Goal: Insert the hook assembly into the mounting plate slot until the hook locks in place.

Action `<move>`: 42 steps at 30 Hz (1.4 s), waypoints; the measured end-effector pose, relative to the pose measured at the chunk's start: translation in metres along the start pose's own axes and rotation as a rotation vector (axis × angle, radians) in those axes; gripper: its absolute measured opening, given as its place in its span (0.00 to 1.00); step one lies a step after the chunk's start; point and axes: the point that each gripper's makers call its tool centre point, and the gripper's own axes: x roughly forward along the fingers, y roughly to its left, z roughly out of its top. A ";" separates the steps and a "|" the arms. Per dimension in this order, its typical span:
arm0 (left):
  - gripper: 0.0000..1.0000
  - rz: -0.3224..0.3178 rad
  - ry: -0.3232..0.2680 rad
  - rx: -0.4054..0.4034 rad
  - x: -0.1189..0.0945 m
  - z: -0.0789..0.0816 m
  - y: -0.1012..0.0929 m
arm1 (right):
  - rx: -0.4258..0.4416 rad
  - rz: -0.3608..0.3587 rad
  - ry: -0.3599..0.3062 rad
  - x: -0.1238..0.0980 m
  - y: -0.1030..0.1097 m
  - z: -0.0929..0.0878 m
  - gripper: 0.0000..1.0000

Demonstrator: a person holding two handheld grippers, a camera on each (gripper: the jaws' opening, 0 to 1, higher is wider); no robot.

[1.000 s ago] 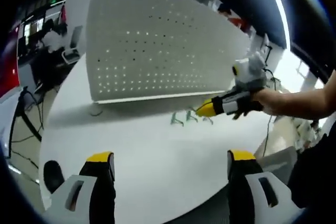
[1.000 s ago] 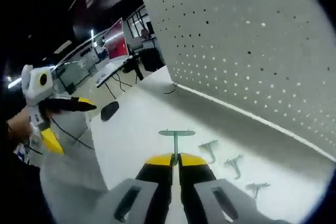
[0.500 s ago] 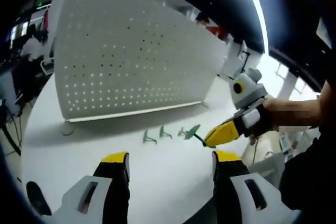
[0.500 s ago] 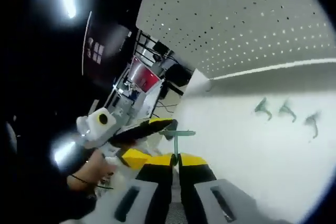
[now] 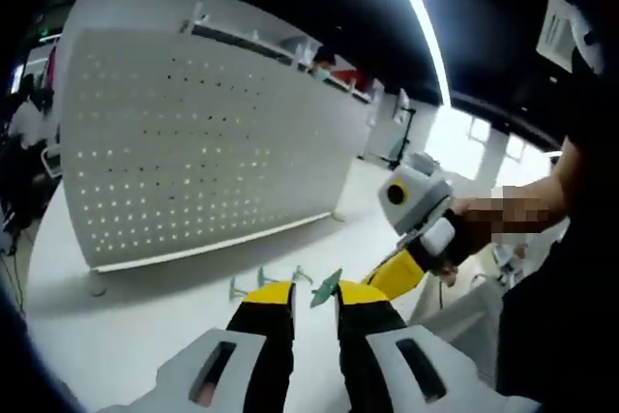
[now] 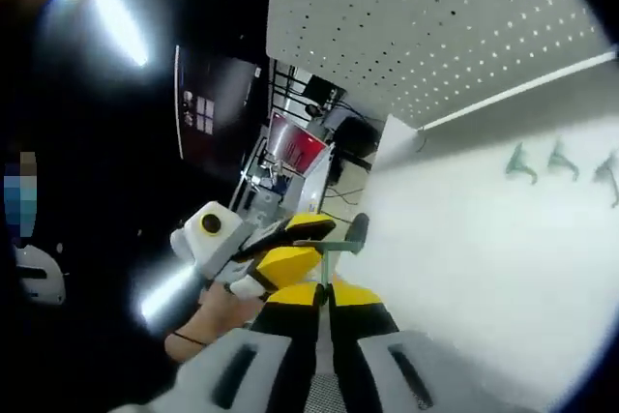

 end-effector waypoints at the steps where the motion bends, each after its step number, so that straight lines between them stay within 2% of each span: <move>1: 0.10 -0.023 -0.007 0.006 0.000 0.002 -0.004 | 0.002 0.009 0.001 0.000 0.002 0.000 0.00; 2: 0.06 -0.042 -0.009 0.013 0.000 0.003 -0.009 | 0.011 0.019 -0.001 0.000 0.003 0.000 0.00; 5: 0.06 -0.035 0.002 0.059 0.000 0.005 -0.010 | 0.022 0.024 -0.001 -0.001 0.003 0.000 0.00; 8: 0.05 -0.052 -0.011 0.002 -0.001 0.007 -0.009 | 0.038 0.042 -0.011 -0.001 0.006 0.001 0.00; 12: 0.03 -0.049 0.017 0.064 -0.001 0.004 -0.012 | 0.038 0.043 -0.023 -0.002 0.006 0.003 0.00; 14: 0.03 -0.053 0.036 0.071 0.000 0.003 -0.013 | -0.025 0.031 -0.019 -0.002 0.006 0.000 0.01; 16: 0.02 -0.060 0.072 0.077 0.002 -0.003 -0.015 | -0.122 -0.014 -0.045 0.000 0.003 0.004 0.01; 18: 0.02 -0.041 0.098 0.089 0.003 -0.007 -0.013 | -0.238 -0.080 -0.022 0.001 0.000 0.004 0.04; 21: 0.02 0.035 0.142 0.058 0.001 -0.014 0.000 | -0.338 -0.132 -0.042 0.000 0.004 0.014 0.11; 23: 0.02 0.100 0.180 0.019 -0.003 -0.019 0.012 | -0.449 -0.196 -0.039 -0.005 0.004 0.022 0.12; 26: 0.02 0.214 0.224 0.010 -0.014 -0.022 0.031 | -0.573 -0.243 -0.037 -0.008 0.007 0.028 0.12; 28: 0.02 0.264 0.231 0.011 -0.019 -0.021 0.039 | -0.607 -0.270 -0.015 -0.009 0.005 0.025 0.13; 30: 0.02 0.278 0.208 -0.094 -0.021 -0.021 0.041 | -0.635 -0.276 -0.016 -0.007 0.007 0.023 0.14; 31: 0.02 0.271 0.197 -0.187 -0.021 -0.023 0.041 | -0.651 -0.277 -0.010 -0.005 0.008 0.021 0.14; 32: 0.02 0.246 0.193 -0.245 -0.021 -0.025 0.038 | -0.675 -0.277 -0.003 -0.002 0.011 0.018 0.14; 33: 0.02 0.226 0.196 -0.280 -0.020 -0.028 0.035 | -0.701 -0.278 0.009 0.000 0.011 0.015 0.14; 35: 0.01 0.231 0.204 -0.363 -0.022 -0.036 0.035 | -0.763 -0.305 0.050 0.005 0.009 0.008 0.14; 37: 0.01 0.233 0.208 -0.424 -0.023 -0.041 0.032 | -0.760 -0.318 0.057 0.011 0.006 0.001 0.14; 39: 0.02 0.233 0.181 -0.486 -0.023 -0.041 0.029 | -0.764 -0.317 0.065 0.016 0.006 -0.005 0.14; 40: 0.02 0.237 0.189 -0.501 -0.024 -0.043 0.028 | -0.791 -0.331 0.073 0.017 0.004 -0.007 0.14; 42: 0.02 0.260 0.207 -0.482 -0.025 -0.045 0.028 | -0.853 -0.367 0.087 0.019 -0.002 -0.008 0.13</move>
